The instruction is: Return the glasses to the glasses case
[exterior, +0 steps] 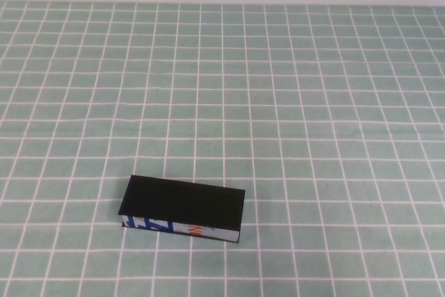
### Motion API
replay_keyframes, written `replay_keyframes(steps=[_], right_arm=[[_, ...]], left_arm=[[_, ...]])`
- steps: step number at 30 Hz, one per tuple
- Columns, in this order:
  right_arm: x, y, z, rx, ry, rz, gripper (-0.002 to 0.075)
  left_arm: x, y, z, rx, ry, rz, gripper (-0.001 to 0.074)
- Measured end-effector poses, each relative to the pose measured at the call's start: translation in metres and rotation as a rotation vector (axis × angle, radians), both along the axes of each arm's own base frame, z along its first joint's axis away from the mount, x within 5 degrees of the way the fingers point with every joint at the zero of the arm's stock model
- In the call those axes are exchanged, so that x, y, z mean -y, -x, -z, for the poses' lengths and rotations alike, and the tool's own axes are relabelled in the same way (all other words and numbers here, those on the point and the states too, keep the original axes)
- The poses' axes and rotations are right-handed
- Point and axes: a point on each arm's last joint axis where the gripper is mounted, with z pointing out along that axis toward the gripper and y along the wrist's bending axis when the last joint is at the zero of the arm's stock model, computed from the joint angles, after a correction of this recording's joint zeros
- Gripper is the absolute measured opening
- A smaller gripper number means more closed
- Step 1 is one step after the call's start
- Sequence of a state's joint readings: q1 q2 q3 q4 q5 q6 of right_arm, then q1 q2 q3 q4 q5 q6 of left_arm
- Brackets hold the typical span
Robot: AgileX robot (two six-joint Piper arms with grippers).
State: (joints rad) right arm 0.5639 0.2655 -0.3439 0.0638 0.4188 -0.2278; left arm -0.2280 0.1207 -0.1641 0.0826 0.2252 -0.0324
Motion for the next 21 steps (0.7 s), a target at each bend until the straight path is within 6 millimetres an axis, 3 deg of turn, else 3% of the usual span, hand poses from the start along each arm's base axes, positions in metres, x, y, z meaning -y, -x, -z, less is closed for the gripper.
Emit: replay_keyframes(steps=[8, 21], right_arm=[[0.000, 0.000, 0.000, 0.000, 0.002, 0.000, -0.0011], [0.000, 0.000, 0.000, -0.001, -0.003, -0.001, -0.0011]], left_arm=[[-0.003, 0.005, 0.055, -0.085, 0.098, -0.051, -0.0002], [-0.009, 0.006, 0.068, -0.199, 0.070, -0.144, -0.0002]])
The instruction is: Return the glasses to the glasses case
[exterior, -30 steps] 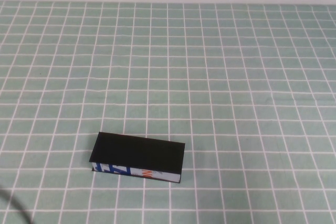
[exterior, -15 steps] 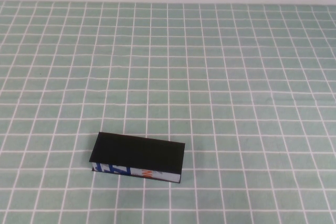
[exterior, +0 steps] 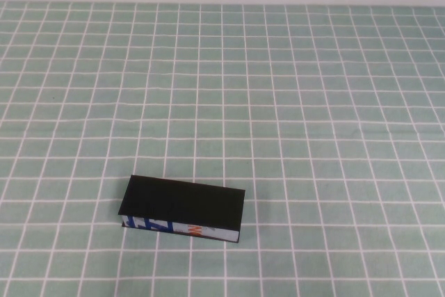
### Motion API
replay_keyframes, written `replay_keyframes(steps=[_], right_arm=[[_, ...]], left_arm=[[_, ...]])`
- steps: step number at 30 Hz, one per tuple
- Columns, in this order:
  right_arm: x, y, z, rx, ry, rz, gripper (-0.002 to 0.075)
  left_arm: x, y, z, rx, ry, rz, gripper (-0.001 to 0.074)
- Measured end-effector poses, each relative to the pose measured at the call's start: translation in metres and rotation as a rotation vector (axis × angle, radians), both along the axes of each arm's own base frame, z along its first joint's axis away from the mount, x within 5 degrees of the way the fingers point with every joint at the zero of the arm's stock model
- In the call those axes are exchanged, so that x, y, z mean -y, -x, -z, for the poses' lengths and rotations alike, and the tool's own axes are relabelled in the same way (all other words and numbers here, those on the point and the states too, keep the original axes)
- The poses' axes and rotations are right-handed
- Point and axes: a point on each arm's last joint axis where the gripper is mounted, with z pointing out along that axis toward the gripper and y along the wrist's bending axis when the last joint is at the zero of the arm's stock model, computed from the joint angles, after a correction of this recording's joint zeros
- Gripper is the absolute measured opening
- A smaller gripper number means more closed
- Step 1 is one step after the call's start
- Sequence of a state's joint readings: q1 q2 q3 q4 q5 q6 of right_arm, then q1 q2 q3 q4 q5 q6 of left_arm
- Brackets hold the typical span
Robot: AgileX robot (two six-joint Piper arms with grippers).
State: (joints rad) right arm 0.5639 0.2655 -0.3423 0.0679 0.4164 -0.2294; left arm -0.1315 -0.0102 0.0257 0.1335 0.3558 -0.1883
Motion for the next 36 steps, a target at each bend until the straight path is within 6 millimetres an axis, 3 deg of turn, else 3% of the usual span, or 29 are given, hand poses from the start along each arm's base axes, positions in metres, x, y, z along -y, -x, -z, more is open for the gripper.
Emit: replay_keyframes(steps=[23, 30, 36], right_arm=[[0.001, 0.000, 0.000, 0.002, -0.003, 0.007, -0.0011], [0.017, -0.003, -0.003, 0.035, -0.019, 0.249, -0.0011], [0.031, 0.008, -0.007, 0.130, -0.051, 0.466, -0.0011]], left_arm=[[0.000, 0.000, 0.000, 0.001, 0.004, -0.001, -0.0002], [0.000, 0.000, 0.000, 0.001, 0.004, -0.001, -0.0002], [0.000, 0.000, 0.000, 0.001, 0.004, -0.001, -0.0002]])
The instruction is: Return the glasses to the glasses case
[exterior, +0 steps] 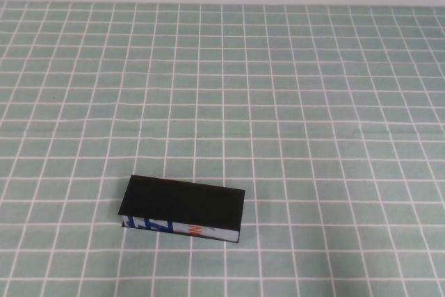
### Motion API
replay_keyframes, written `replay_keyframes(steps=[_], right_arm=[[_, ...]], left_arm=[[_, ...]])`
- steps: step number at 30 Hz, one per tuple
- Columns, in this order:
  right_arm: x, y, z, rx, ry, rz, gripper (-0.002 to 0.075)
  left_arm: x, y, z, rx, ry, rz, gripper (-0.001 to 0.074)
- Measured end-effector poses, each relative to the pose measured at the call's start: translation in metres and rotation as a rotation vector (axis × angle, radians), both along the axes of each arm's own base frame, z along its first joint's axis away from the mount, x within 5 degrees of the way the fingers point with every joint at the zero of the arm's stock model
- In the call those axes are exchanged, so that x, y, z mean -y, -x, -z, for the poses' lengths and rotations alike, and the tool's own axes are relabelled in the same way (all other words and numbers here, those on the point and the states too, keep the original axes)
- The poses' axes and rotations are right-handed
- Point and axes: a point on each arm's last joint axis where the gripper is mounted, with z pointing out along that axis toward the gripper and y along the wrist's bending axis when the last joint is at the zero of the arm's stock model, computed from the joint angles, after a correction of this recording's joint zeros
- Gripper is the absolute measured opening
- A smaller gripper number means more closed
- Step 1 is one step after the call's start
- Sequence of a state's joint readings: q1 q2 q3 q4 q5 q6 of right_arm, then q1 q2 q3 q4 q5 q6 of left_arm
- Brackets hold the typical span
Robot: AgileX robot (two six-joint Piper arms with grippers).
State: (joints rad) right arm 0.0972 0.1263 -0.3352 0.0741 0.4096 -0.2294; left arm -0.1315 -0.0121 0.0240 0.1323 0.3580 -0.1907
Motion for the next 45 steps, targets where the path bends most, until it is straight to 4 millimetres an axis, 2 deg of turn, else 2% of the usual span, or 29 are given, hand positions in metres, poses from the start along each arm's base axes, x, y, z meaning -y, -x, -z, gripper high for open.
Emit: replay_keyframes(steps=[4, 7, 12, 14, 45], right_arm=[[0.002, 0.006, 0.017, 0.022, -0.056, 0.070, -0.0011], [0.003, 0.005, 0.042, -0.013, -0.074, 0.088, -0.0011], [0.003, -0.005, 0.098, -0.159, -0.094, 0.098, -0.0011], [0.002, -0.005, 0.108, -0.199, -0.103, 0.094, -0.0011], [0.002, -0.005, 0.108, -0.198, -0.110, 0.092, -0.0011]], left_arm=[[0.000, 0.000, 0.000, 0.000, 0.000, 0.000, -0.0002], [0.000, 0.000, 0.000, 0.000, 0.000, 0.000, -0.0002], [0.000, 0.000, 0.000, 0.000, 0.000, 0.000, -0.0002], [0.000, 0.000, 0.000, -0.001, 0.000, 0.000, -0.0002], [0.000, 0.000, 0.000, -0.001, 0.000, 0.000, -0.0002]])
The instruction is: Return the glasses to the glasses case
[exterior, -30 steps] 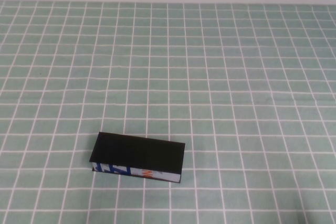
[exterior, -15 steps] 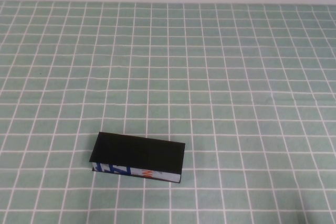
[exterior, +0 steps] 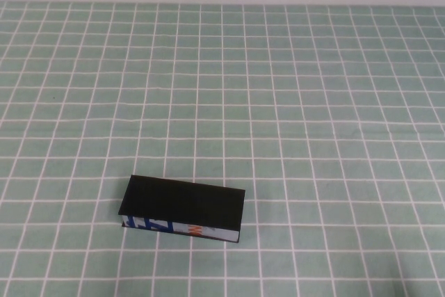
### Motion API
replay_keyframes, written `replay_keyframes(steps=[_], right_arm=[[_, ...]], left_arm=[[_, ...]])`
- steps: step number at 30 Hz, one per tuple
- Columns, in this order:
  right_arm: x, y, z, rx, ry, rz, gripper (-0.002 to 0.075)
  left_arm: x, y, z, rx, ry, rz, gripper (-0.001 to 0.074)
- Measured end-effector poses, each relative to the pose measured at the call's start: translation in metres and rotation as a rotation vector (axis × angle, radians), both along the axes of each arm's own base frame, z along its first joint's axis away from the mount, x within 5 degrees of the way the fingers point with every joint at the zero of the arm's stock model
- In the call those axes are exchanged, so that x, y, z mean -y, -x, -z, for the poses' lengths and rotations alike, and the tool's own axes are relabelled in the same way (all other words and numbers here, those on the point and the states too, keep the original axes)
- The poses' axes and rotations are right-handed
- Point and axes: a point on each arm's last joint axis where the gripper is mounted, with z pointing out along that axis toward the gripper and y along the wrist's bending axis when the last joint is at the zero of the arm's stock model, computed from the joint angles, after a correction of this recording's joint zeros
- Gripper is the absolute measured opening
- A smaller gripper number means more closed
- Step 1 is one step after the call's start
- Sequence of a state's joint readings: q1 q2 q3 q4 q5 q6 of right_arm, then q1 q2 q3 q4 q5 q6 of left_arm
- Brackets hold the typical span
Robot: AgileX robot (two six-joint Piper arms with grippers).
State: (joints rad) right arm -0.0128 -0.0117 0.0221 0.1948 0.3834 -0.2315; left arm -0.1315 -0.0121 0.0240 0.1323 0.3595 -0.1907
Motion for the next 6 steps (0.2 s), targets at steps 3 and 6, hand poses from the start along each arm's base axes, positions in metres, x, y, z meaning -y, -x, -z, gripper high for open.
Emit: replay_keyframes(steps=[3, 6], right_arm=[[0.0000, 0.0000, -0.0001, 0.001, 0.000, 0.000, -0.0011], [0.0000, 0.0001, -0.0001, 0.002, 0.000, 0.000, -0.0011]], left_arm=[[0.0000, 0.0000, 0.0000, 0.000, 0.000, 0.000, -0.0002], [0.0000, 0.0000, 0.0000, 0.000, 0.000, 0.000, -0.0002]])
